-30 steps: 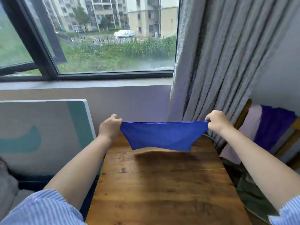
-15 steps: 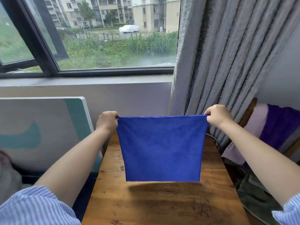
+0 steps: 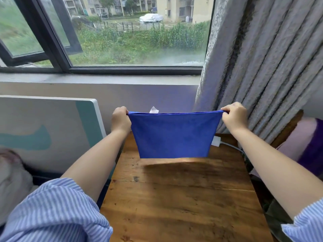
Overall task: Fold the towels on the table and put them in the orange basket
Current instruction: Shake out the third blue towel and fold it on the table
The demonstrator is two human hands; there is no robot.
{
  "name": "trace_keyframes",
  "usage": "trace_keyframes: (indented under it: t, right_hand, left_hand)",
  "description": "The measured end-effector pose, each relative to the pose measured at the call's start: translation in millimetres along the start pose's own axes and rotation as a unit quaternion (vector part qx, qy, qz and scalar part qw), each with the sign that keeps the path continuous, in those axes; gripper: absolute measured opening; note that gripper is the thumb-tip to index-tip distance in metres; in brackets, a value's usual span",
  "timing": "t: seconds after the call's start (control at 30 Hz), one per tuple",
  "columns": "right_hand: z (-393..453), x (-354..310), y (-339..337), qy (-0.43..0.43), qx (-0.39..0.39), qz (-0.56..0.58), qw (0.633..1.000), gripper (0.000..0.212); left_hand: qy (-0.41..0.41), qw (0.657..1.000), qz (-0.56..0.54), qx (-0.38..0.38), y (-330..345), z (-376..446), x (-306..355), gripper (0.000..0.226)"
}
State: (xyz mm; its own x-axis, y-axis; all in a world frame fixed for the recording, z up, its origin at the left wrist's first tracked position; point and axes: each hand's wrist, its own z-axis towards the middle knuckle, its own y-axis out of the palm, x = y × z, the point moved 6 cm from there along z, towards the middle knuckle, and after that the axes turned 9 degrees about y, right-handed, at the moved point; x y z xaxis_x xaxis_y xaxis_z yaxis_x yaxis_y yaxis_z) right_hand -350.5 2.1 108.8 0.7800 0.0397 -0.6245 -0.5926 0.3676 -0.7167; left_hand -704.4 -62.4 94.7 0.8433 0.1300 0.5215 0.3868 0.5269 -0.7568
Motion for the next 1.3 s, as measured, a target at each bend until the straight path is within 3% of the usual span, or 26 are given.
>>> trace_keyframes:
  t: [0.17, 0.23, 0.3, 0.43, 0.47, 0.57, 0.63, 0.7, 0.83, 1.0, 1.23, 1.3]
  right_hand:
    - [-31, 14, 2, -0.084, 0.039, 0.01, 0.996, 0.02]
    - [-53, 36, 14, -0.101, 0.016, -0.029, 0.994, 0.018]
    - [-81, 58, 25, -0.127, -0.01, -0.07, 0.989, 0.014]
    - [-152, 96, 63, -0.211, -0.129, -0.161, 0.955, 0.019]
    - [-171, 108, 76, -0.219, -0.172, -0.198, 0.94, 0.017]
    - [-224, 157, 110, -0.178, -0.337, -0.37, 0.847, 0.019]
    - [-256, 180, 119, -0.152, -0.392, -0.412, 0.809, 0.024]
    - [-281, 191, 123, -0.14, -0.411, -0.427, 0.793, 0.023]
    - [-313, 204, 126, -0.118, -0.418, -0.429, 0.792, 0.024]
    - [-337, 212, 133, -0.089, -0.427, -0.447, 0.781, 0.025]
    - [-336, 220, 138, -0.1, -0.444, -0.422, 0.784, 0.024]
    - [-337, 220, 138, -0.105, -0.464, -0.409, 0.778, 0.023]
  left_hand:
    - [0.067, 0.997, -0.004, 0.045, -5, -23, -11, 0.022]
    - [0.1, 0.994, 0.049, -0.008, 8, -47, -26, 0.02]
    - [0.136, 0.978, 0.104, -0.117, 29, -77, -45, 0.02]
    - [0.171, 0.892, 0.226, -0.353, 76, -149, -86, 0.024]
    - [0.178, 0.869, 0.249, -0.389, 86, -168, -94, 0.024]
    - [0.211, 0.797, 0.298, -0.481, 111, -223, -112, 0.024]
    - [0.223, 0.755, 0.313, -0.531, 124, -255, -123, 0.022]
    - [0.226, 0.732, 0.312, -0.561, 130, -281, -131, 0.019]
    - [0.229, 0.722, 0.303, -0.579, 135, -316, -148, 0.025]
    - [0.22, 0.735, 0.286, -0.574, 138, -335, -158, 0.025]
    - [0.179, 0.753, 0.256, -0.58, 140, -343, -168, 0.022]
    - [0.182, 0.742, 0.259, -0.591, 140, -345, -167, 0.023]
